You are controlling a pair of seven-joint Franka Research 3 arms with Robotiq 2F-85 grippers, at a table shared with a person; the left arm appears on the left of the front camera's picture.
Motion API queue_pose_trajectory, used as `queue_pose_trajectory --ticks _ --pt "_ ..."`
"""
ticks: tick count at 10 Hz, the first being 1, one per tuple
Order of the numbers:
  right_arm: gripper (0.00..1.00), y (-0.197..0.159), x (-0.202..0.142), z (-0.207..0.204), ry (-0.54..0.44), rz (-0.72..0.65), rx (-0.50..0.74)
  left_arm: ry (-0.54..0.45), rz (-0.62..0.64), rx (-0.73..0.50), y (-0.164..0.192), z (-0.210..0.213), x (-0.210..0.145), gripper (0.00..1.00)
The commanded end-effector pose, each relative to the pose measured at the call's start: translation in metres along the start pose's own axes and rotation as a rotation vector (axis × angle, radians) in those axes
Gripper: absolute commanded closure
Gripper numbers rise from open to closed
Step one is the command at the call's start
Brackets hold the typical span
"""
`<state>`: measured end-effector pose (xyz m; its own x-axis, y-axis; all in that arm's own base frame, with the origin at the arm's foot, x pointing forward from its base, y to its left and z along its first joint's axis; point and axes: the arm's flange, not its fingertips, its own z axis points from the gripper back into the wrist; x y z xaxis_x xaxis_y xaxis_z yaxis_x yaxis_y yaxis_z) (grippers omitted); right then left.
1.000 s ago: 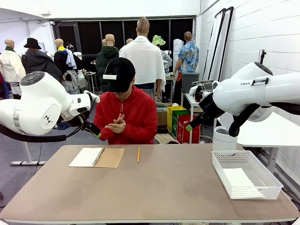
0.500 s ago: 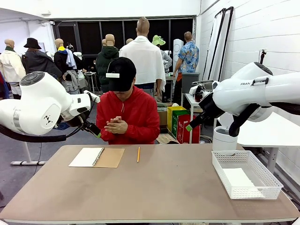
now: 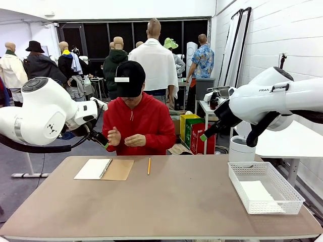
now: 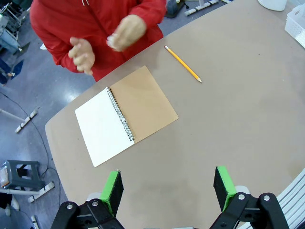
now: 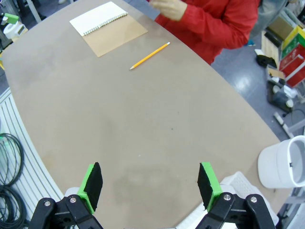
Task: Sort the paper based on its condition.
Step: If a person hands you a paper, place it in the Organizing basket , and if it's crumpled, put it in the Trash can.
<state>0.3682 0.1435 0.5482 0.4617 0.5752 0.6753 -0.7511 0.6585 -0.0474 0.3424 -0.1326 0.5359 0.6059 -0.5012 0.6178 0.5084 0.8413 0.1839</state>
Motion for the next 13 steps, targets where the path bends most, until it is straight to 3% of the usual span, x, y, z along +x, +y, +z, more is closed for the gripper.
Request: queue_pose_trajectory --ticks 1,13 --pt "0.0 0.0001 -0.0008 -0.0006 0.001 -0.002 0.0 -0.005 -0.002 0.0 0.0002 0.0003 0.0 0.0" --pt "0.0 0.0 0.0 0.0 0.0 0.0 0.0 -0.005 -0.002 0.0 0.0002 0.0003 0.0 0.0"
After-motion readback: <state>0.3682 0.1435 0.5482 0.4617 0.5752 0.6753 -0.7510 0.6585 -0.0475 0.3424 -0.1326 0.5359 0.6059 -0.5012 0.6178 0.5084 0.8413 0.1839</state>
